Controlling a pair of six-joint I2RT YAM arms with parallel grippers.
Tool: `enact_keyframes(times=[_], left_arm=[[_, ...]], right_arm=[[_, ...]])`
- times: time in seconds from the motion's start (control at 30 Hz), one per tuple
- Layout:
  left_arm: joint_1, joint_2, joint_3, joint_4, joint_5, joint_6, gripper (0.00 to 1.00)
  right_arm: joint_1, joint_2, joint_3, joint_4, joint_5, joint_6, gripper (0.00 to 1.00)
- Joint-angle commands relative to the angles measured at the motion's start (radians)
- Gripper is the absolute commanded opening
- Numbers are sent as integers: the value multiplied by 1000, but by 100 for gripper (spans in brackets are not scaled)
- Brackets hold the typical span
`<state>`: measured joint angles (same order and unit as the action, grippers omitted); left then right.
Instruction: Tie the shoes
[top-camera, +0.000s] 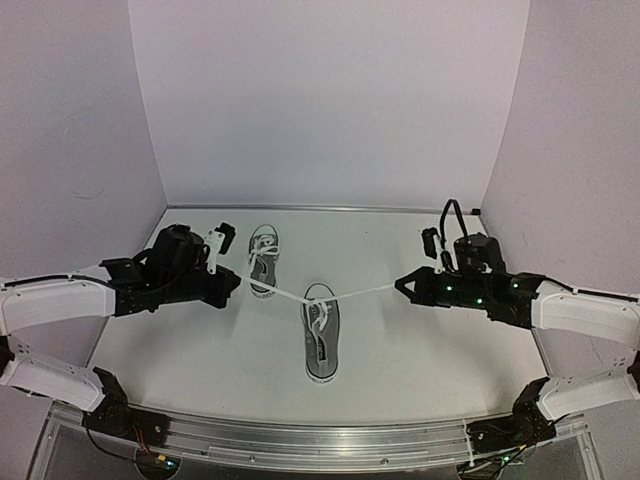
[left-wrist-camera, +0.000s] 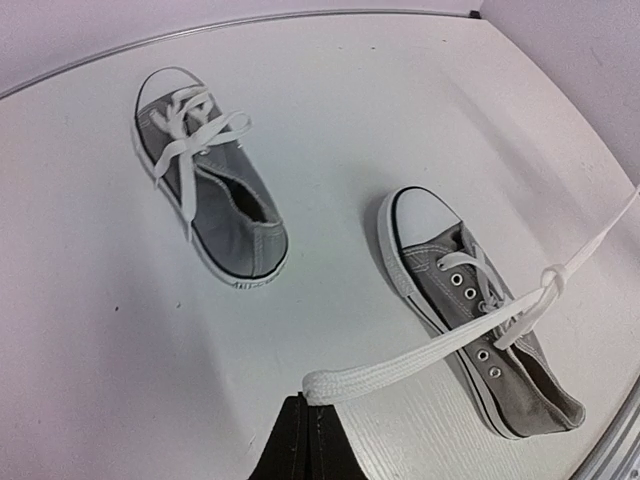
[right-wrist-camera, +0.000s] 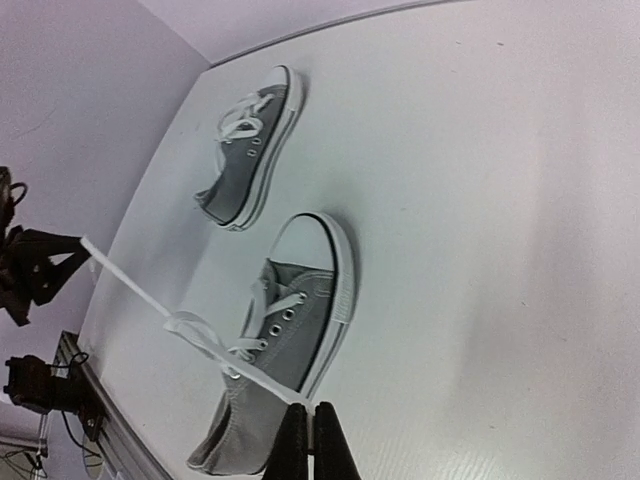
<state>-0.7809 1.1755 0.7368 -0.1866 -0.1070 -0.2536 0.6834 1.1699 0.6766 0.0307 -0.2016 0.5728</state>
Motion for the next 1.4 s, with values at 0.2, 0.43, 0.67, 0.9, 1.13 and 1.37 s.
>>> enact_keyframes(times=[0.2, 0.43, 0.67, 0.9, 1.13, 1.37], left_arm=[[17, -129, -203, 16, -161, -394, 0], [39, -83, -198, -141, -257, -537, 0], [118, -45, -195, -211, -268, -611, 0], [96, 95, -106, -66, -56, -372, 0], [49, 79, -26, -71, -73, -258, 72], [49, -11, 57, -138, -173, -185, 99]], right_arm=[[-7, -114, -167, -179, 416, 382, 0], [-7, -69, -221, -241, 489, 585, 0], [-7, -33, -239, -235, 530, 643, 0], [-6, 28, -186, -94, 445, 420, 0], [-7, 116, -43, -68, 313, 174, 43], [-6, 53, 68, -126, 283, -3, 75]])
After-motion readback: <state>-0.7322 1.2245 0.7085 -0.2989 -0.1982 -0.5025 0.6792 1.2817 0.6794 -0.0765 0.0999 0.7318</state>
